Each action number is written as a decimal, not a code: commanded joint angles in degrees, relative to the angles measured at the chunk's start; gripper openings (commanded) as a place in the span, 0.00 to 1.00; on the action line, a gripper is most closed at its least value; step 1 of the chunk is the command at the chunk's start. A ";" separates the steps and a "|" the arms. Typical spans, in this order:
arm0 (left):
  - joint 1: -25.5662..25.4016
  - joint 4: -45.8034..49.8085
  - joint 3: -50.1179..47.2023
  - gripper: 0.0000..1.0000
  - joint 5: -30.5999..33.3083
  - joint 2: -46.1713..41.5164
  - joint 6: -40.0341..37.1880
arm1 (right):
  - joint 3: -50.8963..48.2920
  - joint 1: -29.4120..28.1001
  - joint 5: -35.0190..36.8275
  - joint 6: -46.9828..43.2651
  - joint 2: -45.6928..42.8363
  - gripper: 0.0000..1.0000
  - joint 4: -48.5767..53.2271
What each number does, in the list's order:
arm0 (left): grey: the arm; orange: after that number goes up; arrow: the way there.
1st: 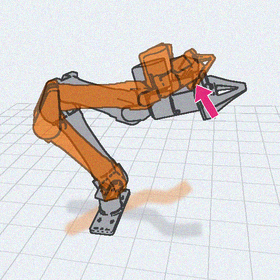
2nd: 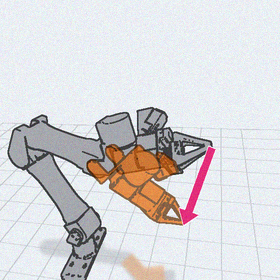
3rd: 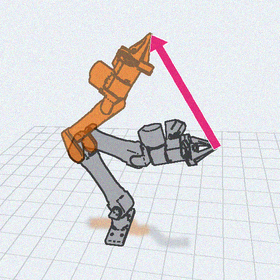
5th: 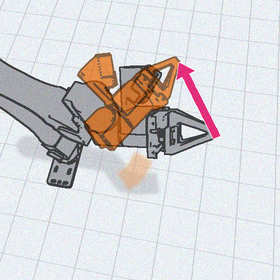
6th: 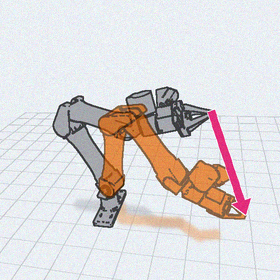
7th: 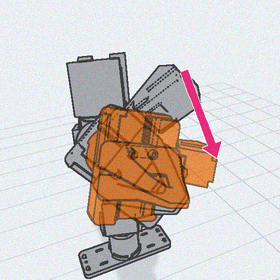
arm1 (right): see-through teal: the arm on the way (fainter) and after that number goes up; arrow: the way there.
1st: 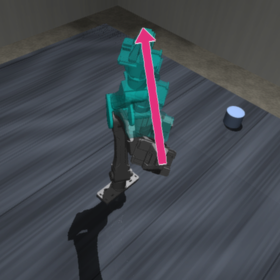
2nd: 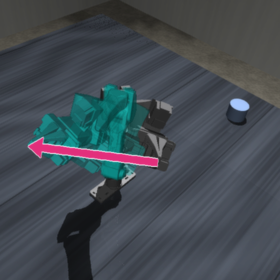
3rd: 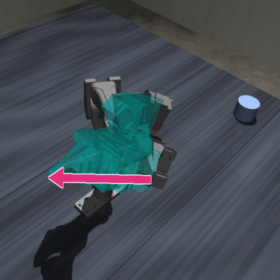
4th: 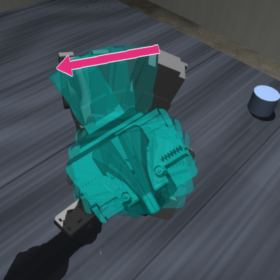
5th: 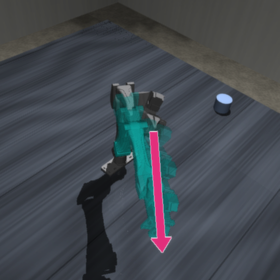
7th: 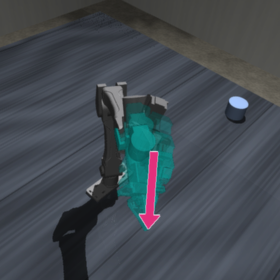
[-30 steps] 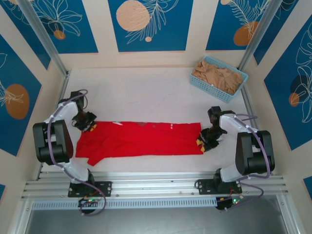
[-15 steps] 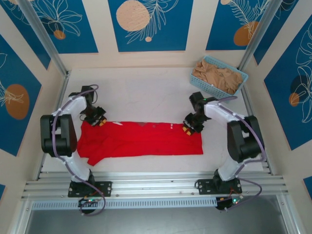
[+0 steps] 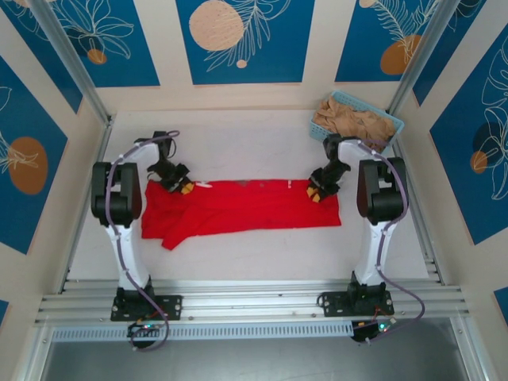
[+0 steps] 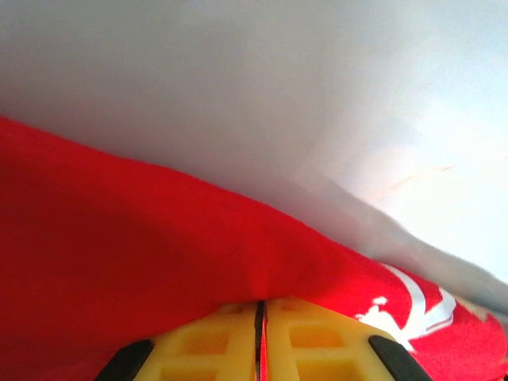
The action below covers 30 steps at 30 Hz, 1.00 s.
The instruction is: Fold and stack the t-shirts
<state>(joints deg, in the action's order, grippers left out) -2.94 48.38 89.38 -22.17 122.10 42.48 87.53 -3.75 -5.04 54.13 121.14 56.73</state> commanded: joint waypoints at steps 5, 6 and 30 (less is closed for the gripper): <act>0.86 4.13 5.24 0.30 11.41 -5.22 -4.11 | 11.67 0.99 7.75 -10.52 2.25 0.28 2.84; 1.40 4.66 3.92 0.32 13.04 -7.30 -4.42 | 10.60 0.52 7.97 -11.29 0.26 0.30 1.39; -11.84 -7.43 -12.57 0.42 13.89 -11.77 -19.98 | -9.32 -15.41 -13.32 -17.07 -23.25 0.38 -15.26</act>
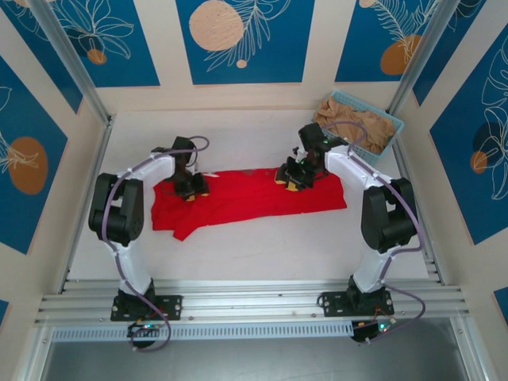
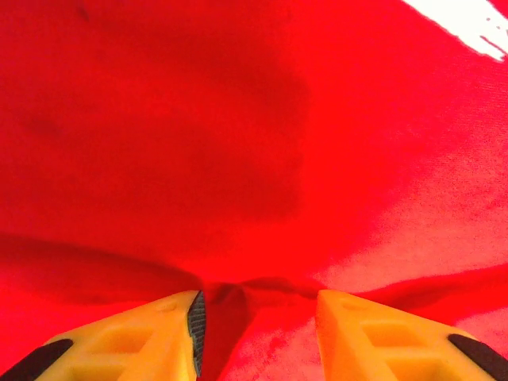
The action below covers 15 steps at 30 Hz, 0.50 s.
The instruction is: Fold and stack the t-shirts
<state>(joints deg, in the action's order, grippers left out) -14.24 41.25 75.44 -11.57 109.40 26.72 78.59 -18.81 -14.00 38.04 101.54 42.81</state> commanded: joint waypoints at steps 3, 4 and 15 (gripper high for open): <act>-0.78 -0.64 0.96 0.42 4.01 0.90 -4.97 | -1.14 -0.42 -5.32 -0.02 -4.71 0.38 -1.95; -0.98 -1.01 0.88 0.41 3.39 0.79 -5.08 | -1.43 -0.44 -5.42 0.35 -5.02 0.38 -2.11; -4.56 0.55 -4.57 0.00 0.58 -6.71 0.51 | -1.90 0.07 -4.22 1.33 -4.93 0.37 -1.77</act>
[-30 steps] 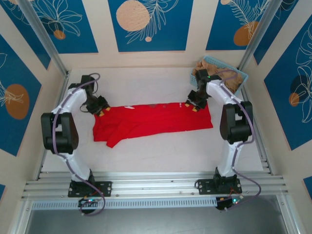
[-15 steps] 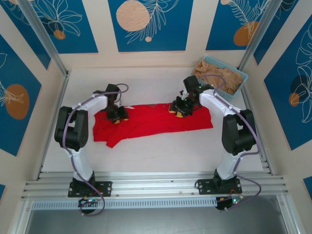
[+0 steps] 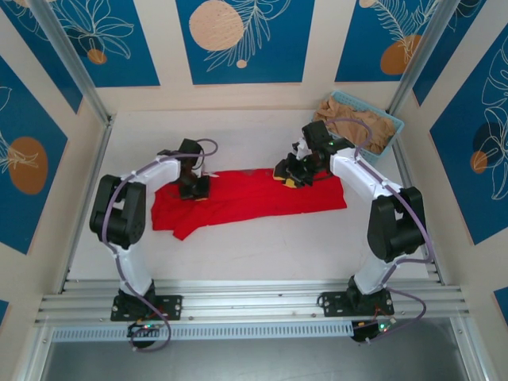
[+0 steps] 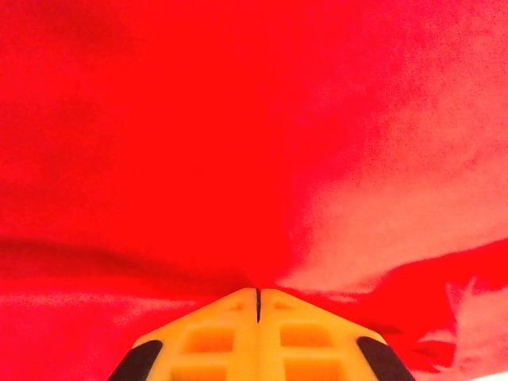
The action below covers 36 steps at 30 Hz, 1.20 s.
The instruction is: Fold and stack the t-shirts
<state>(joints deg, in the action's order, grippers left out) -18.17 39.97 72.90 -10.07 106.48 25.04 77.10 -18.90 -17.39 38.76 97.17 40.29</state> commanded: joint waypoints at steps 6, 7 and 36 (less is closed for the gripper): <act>-2.58 3.37 -5.18 0.00 -3.60 -7.47 6.81 | -0.23 0.49 -1.42 0.52 0.00 0.37 0.78; -3.05 3.53 -5.61 0.00 -4.78 -7.60 7.77 | -0.14 0.52 -1.53 0.40 0.25 0.37 0.96; -5.46 10.00 0.35 0.36 -11.13 -8.30 17.42 | -0.27 0.71 -1.16 2.98 5.40 0.36 2.38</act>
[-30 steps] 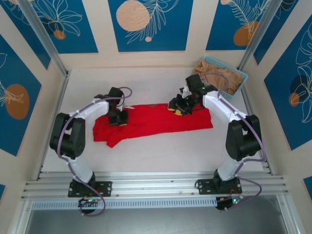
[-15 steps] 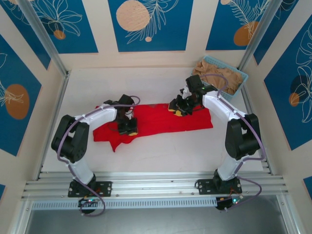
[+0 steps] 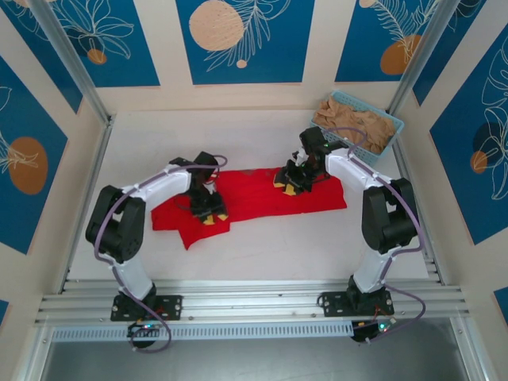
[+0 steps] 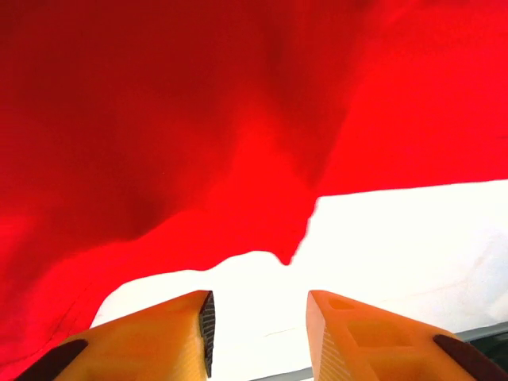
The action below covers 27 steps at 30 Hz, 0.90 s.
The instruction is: Fold and stack the t-shirts
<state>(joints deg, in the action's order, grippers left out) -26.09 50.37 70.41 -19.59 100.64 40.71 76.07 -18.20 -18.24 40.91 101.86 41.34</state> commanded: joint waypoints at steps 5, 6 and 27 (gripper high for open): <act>12.39 0.17 5.67 0.33 1.80 -1.45 2.29 | 0.66 -1.05 0.98 0.58 1.89 0.36 0.50; 14.91 0.76 5.83 0.33 3.32 -1.13 2.20 | 0.45 -0.90 1.14 0.65 2.36 0.35 0.11; 31.65 -1.76 7.02 0.22 17.24 14.04 -3.65 | 11.51 5.90 7.24 -0.92 18.12 0.29 6.22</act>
<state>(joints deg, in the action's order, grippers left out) 4.60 45.67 78.81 -8.78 114.10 38.41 87.72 -12.67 -11.62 39.81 119.44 44.69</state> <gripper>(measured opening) 0.222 0.287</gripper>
